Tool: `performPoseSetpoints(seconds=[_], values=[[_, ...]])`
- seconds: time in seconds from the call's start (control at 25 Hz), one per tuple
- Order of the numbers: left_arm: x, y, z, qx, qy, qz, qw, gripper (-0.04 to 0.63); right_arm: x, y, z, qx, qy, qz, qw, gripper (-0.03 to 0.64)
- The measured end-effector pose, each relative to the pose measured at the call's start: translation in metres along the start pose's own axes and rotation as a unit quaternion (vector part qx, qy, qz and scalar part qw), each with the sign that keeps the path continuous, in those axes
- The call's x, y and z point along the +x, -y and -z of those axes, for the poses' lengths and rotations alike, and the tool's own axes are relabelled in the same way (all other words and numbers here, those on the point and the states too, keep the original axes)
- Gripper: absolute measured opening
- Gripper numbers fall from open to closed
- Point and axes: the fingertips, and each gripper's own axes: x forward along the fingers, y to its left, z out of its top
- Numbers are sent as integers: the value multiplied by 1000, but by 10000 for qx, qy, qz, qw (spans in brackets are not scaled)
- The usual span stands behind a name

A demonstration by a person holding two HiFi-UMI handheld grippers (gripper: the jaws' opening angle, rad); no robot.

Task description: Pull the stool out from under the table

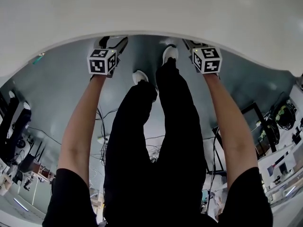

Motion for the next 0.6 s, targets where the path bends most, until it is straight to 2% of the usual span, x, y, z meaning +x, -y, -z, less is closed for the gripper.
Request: performPoseSetpoints(seconds=[0.12, 0.36, 0.6], values=[[-1, 0, 2, -93, -40, -5, 9999, 337, -5, -6, 7, 58, -41, 18, 10000, 298], [-6, 4, 11, 8, -136, 36, 9999, 337, -10, -11, 14, 130, 14, 191, 9997, 298], [-8, 4, 16, -101, -171, -85, 9998, 337, -14, -17, 21, 186, -47, 191, 9996, 298]])
